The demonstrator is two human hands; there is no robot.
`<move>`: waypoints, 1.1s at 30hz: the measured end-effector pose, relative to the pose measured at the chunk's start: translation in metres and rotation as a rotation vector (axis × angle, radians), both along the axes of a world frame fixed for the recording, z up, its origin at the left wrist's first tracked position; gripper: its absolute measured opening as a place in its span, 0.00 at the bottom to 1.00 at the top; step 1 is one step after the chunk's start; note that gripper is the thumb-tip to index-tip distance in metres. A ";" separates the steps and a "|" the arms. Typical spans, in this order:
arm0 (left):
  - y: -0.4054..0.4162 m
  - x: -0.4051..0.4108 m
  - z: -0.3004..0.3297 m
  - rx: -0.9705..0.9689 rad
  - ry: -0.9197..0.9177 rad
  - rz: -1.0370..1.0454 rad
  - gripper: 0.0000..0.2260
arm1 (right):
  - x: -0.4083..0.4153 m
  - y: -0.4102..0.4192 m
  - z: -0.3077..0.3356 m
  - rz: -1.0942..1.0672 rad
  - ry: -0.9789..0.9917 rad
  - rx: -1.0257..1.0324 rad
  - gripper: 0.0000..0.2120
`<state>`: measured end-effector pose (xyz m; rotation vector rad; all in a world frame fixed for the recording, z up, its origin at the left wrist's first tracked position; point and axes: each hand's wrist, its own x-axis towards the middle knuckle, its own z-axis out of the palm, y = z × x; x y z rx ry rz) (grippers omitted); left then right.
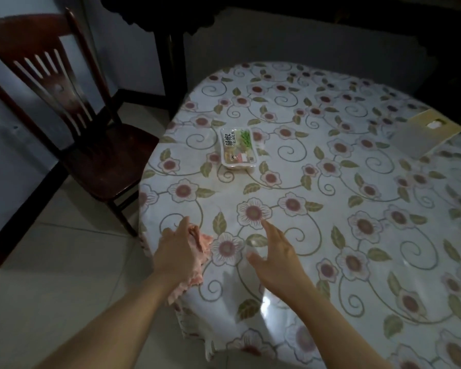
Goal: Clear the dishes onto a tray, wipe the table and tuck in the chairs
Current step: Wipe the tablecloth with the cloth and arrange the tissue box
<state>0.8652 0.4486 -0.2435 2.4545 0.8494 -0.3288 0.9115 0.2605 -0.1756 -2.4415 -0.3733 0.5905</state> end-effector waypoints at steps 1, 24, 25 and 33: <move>-0.001 0.001 -0.003 0.009 0.018 -0.007 0.27 | 0.002 -0.001 -0.002 -0.005 0.013 -0.003 0.34; -0.240 0.088 0.126 -0.463 -0.249 -0.213 0.11 | 0.035 -0.163 0.064 -0.225 -0.036 0.211 0.24; -0.254 0.091 0.128 -0.523 -0.238 -0.204 0.13 | 0.039 -0.175 0.067 -0.257 -0.069 0.211 0.21; -0.292 0.130 0.127 -0.476 -0.303 -0.289 0.11 | 0.076 -0.235 0.072 -0.454 -0.133 0.245 0.22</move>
